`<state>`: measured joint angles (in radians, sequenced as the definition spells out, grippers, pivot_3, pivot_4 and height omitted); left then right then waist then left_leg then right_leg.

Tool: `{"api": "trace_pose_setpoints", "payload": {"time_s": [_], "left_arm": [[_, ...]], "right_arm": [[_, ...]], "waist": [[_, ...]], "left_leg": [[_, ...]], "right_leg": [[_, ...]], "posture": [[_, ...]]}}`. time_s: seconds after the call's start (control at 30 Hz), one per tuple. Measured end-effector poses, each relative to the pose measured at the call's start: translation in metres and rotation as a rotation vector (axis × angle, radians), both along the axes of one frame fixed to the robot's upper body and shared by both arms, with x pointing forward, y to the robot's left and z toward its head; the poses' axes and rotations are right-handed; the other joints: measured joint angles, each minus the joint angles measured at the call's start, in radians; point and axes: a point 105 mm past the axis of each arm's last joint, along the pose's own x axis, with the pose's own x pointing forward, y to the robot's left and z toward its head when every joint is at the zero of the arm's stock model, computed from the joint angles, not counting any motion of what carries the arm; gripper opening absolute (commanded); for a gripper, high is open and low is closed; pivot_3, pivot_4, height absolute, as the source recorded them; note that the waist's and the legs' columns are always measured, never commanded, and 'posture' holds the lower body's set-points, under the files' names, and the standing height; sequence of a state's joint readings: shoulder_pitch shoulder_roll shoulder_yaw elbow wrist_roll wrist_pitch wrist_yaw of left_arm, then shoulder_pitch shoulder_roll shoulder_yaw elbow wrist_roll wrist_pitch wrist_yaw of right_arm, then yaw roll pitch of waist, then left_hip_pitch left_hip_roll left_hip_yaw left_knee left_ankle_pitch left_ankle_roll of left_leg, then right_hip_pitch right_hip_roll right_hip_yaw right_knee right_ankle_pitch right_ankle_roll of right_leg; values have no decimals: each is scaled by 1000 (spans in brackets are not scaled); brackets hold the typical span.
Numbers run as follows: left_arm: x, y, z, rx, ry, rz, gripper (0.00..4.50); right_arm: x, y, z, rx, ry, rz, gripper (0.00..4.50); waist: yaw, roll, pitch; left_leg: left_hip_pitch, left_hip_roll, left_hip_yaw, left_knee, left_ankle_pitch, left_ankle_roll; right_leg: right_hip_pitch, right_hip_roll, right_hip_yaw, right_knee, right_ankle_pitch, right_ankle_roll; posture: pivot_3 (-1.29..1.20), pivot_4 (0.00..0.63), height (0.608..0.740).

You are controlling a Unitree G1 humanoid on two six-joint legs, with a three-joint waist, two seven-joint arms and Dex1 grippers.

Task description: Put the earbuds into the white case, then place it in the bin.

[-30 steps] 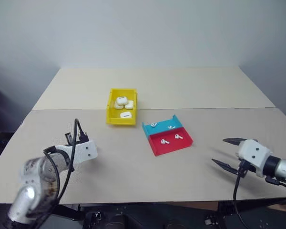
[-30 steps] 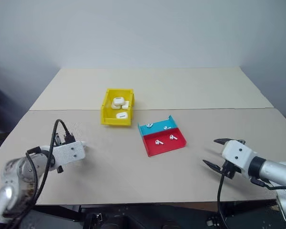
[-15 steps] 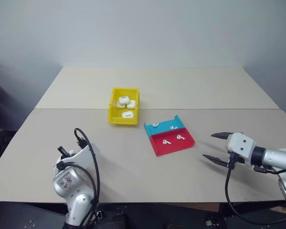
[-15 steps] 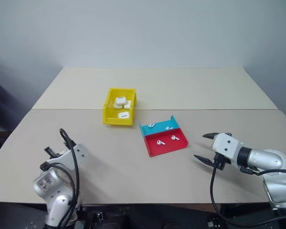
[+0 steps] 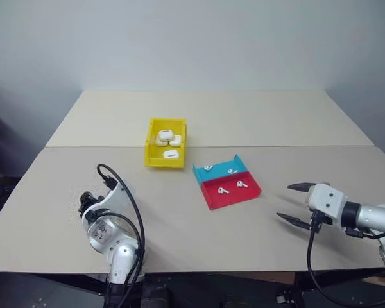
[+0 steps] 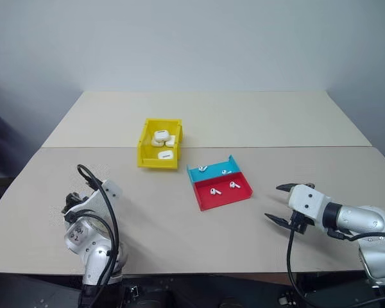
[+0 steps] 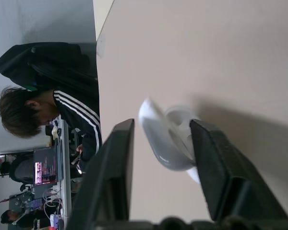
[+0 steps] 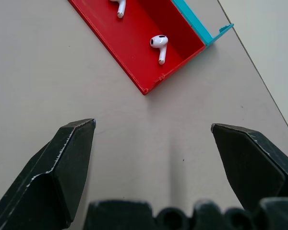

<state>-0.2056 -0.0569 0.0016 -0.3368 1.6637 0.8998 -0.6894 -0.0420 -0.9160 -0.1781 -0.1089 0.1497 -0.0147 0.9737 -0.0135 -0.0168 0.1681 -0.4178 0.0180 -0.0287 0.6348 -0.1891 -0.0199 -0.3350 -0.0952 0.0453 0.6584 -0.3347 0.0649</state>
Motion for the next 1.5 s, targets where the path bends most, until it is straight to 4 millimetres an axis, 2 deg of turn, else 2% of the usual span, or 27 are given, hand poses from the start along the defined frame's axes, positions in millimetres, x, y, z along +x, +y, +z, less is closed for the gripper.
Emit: {"api": "trace_pose_setpoints", "payload": {"time_s": [0.27,0.37,0.63,0.77,0.87,0.9,0.93,0.97,1.03,1.17,1.27,1.5], "left_arm": [[0,-8,2,-62,42,-36,2653],[4,-18,8,-55,33,-97,2653],[7,-37,7,-90,62,-193,2653],[9,-63,27,-203,6,-354,2653],[1,-79,63,-410,-33,-556,2653],[-4,-75,73,-423,-17,-618,2653],[-9,-57,79,-396,18,-637,2653],[-14,-34,81,-377,55,-614,2653],[-21,-2,85,-362,143,-592,2653],[-32,49,102,-373,300,-522,2653],[-38,62,110,-475,342,-570,2653],[-48,84,90,-818,384,-716,2653]], "right_arm": [[0,-1,0,2,-4,-9,4500],[2,0,2,2,-14,-8,4500],[5,1,6,-5,-30,-6,4500],[5,0,5,-4,-27,-9,4500],[6,0,5,-5,-27,-7,4500],[6,2,6,-5,-33,-2,4500],[7,2,7,-5,-36,0,4500],[7,0,6,-5,-31,-6,4500],[7,-2,3,-3,-21,-16,4500],[8,-1,5,1,-26,-13,4500],[8,0,4,3,-27,-9,4500],[-1,-1,-11,12,13,-26,4500]], "waist": [[-1,0,0],[0,0,0],[-1,0,0],[-1,0,0],[-2,1,0],[-8,1,-1],[-21,2,-1],[-32,2,-1],[-40,1,0],[-33,0,1],[-21,0,1],[-20,-1,1]], "left_leg": [[0,0,0,0,0,0],[0,0,0,0,0,0],[-1,0,0,0,0,0],[-1,0,0,0,0,0],[-3,0,0,2,0,0],[-2,1,0,1,0,0],[1,2,1,-2,0,0],[3,3,1,-4,0,0],[4,6,0,-6,0,0],[5,8,-1,-5,0,0],[4,8,2,-4,0,0],[4,10,3,-5,0,0]], "right_leg": [[0,0,0,0,0,0],[0,0,0,0,0,0],[0,0,0,0,0,0],[0,0,0,-1,0,0],[-1,1,-2,-1,0,0],[-1,1,-2,-1,0,0],[-1,2,0,-1,0,-1],[0,3,1,0,-1,-2],[-1,4,1,0,-2,-3],[-1,3,1,0,-2,-3],[-1,3,0,0,-2,-3],[-3,6,0,4,-3,-5]], "posture": [[0,150,740],[0,150,740],[0,150,740],[0,150,740],[0,150,740],[0,150,740],[0,150,740],[0,150,740],[0,150,740],[0,150,740],[0,150,740],[0,150,740]]}}
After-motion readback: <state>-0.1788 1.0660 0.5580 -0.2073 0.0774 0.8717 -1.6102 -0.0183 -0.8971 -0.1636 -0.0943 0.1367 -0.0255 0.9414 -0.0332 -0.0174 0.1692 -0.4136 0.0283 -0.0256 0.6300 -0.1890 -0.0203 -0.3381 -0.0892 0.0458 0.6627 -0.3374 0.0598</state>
